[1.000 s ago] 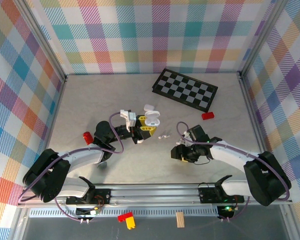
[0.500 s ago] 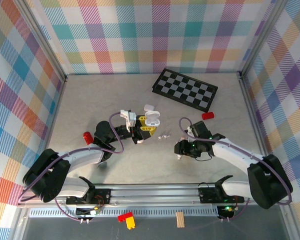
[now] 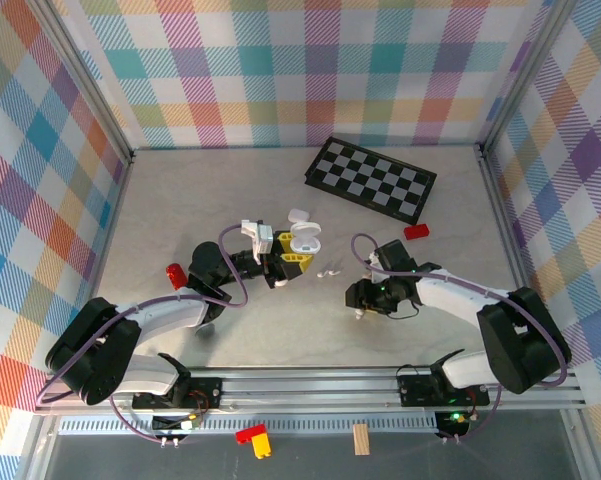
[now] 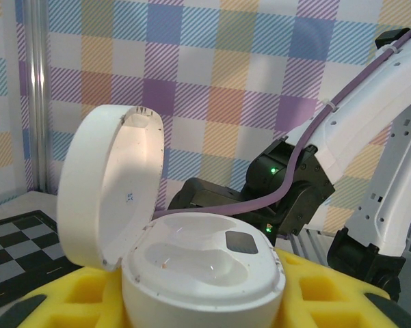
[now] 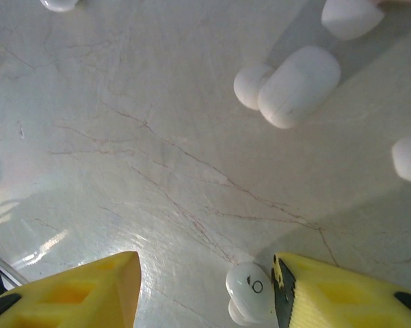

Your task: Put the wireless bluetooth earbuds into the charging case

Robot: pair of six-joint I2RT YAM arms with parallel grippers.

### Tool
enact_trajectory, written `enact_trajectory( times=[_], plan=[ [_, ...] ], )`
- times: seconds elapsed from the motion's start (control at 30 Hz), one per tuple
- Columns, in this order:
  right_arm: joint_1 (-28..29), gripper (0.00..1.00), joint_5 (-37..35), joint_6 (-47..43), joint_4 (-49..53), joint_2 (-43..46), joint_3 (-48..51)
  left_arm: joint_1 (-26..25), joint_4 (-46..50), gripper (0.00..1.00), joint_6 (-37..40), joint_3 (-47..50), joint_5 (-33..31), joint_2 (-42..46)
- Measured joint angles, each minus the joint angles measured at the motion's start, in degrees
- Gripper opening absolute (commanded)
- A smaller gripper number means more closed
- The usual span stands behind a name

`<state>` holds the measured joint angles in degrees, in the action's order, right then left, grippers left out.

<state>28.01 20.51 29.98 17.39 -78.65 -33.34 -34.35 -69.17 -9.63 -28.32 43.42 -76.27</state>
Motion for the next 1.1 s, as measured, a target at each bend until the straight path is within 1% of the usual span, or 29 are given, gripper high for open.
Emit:
enact_trajectory(
  times=[0.13,0.27,0.47,0.53,0.67,0.9,1.03,1.1],
  plan=[
    [0.0,0.53,0.8,0.0,-0.1,0.0,0.9,0.0,0.0,0.37,0.0,0.0,0.2,0.0],
    [-0.2,0.49,1.3,0.0,-0.7,0.2,1.5,0.0,0.0,0.37,0.0,0.0,0.2,0.0],
    [-0.3,0.41,1.7,0.1,-1.1,0.8,2.5,0.0,-0.1,0.37,0.0,0.0,0.2,0.0],
    [-0.3,0.4,1.8,0.2,-1.1,0.8,2.5,0.0,-0.2,0.37,0.0,0.0,0.2,0.0],
    [-0.3,0.32,2.1,0.4,-1.5,0.3,2.5,0.0,-0.2,0.37,0.0,0.0,0.3,0.0],
    [-0.3,0.29,2.3,0.5,-2.2,-1.1,2.5,0.0,-0.2,0.37,0.0,0.0,0.4,0.0],
    [-0.6,0.22,2.3,0.7,-2.3,-1.6,2.5,0.0,-0.2,0.37,0.0,0.0,0.5,0.0],
    [-0.7,0.2,2.3,0.9,-2.3,-1.6,2.5,0.0,-0.2,0.37,0.0,0.0,0.4,0.0]
  ],
)
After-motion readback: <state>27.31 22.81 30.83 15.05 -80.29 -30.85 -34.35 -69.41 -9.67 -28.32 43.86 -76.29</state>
